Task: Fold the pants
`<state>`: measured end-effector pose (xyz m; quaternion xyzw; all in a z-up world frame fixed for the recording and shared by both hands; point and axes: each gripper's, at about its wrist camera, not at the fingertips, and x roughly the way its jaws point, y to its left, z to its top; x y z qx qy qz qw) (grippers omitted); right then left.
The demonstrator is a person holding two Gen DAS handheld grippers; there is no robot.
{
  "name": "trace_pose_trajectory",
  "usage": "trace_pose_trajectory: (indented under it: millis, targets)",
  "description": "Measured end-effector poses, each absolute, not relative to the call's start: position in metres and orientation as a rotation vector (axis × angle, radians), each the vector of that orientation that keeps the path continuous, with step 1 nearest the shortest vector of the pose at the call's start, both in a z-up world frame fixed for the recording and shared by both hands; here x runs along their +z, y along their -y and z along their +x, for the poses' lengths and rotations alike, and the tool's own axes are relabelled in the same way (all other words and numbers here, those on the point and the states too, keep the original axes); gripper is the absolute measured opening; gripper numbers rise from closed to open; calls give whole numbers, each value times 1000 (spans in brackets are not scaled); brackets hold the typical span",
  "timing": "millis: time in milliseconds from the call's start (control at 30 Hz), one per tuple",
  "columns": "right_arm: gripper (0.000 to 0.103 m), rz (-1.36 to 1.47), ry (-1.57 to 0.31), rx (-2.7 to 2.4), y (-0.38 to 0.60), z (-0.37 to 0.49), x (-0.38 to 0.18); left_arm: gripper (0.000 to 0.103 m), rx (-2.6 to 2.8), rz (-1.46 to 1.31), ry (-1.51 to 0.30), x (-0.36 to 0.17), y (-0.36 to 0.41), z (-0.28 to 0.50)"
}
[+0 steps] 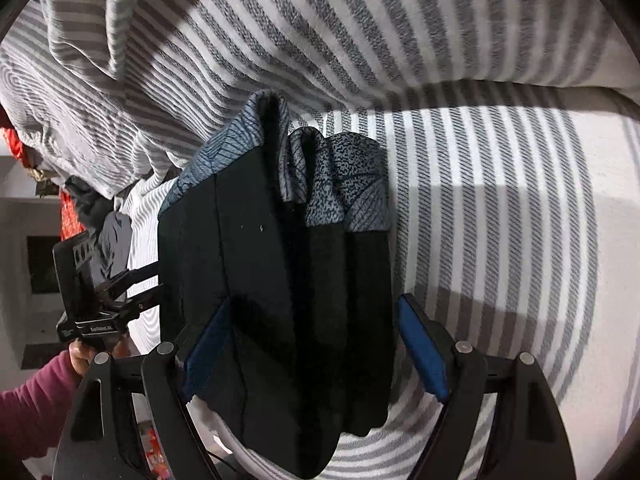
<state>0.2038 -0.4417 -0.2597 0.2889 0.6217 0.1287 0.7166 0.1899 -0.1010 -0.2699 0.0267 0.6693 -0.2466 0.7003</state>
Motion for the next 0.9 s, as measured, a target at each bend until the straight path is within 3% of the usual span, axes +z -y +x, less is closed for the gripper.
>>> trace_pose_trajectory:
  millis: [567, 633, 900]
  targets:
    - [84, 708, -1385, 331, 430, 217, -272, 102, -610, -148, -1598, -319, 119, 206]
    - [84, 697, -1402, 311, 425, 219, -272, 98, -604, -146, -1576, -318, 128, 200]
    - [47, 766, -1353, 297, 423, 208, -257, 65, -589, -126, -1480, -292, 139, 181]
